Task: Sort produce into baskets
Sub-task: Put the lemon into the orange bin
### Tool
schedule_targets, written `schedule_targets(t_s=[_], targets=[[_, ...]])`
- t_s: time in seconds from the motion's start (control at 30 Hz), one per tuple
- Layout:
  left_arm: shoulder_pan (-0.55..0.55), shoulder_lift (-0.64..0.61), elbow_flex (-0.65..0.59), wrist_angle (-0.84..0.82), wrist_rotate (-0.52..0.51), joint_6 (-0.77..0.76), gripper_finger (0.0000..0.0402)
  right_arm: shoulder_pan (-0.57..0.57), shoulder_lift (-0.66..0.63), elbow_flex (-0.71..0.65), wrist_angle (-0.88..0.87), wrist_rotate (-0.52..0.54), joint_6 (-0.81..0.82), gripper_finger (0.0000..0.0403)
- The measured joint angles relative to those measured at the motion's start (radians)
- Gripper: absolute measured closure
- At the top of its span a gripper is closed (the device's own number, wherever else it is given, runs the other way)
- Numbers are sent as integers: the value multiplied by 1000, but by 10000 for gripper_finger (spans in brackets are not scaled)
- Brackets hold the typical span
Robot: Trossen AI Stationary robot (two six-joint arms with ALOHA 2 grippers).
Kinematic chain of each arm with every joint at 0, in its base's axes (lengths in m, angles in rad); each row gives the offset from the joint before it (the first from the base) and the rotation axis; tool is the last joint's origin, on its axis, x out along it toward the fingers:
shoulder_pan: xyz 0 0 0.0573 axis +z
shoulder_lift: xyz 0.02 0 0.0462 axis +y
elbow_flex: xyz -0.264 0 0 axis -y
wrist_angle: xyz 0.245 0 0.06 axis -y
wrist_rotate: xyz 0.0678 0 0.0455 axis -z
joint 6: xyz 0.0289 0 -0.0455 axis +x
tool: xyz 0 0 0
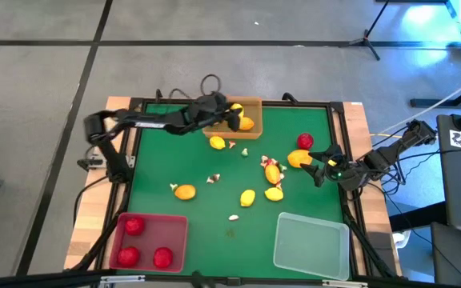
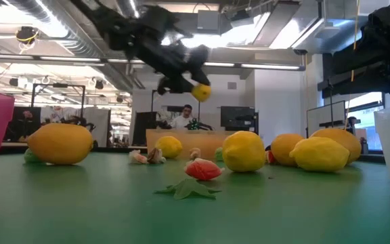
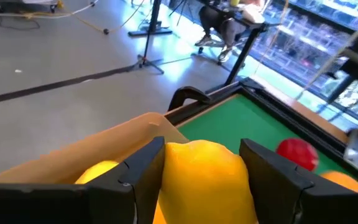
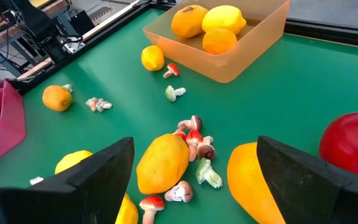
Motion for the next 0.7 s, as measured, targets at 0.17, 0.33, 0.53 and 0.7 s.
schedule_targets(t_s=[0.17,0.33,0.53,0.7], targets=[[18,173,164,-35,0,-41,208,0,0,0,4,0,0,66],[37,297,305,-88,18,-94,208,0,0,0,5,0,0,66],[44,361,415,-192,10,-82,207,0,0,0,6,0,0,66],[66,367,419,-208,5,-96,207,0,0,0,7,-2,0,66]])
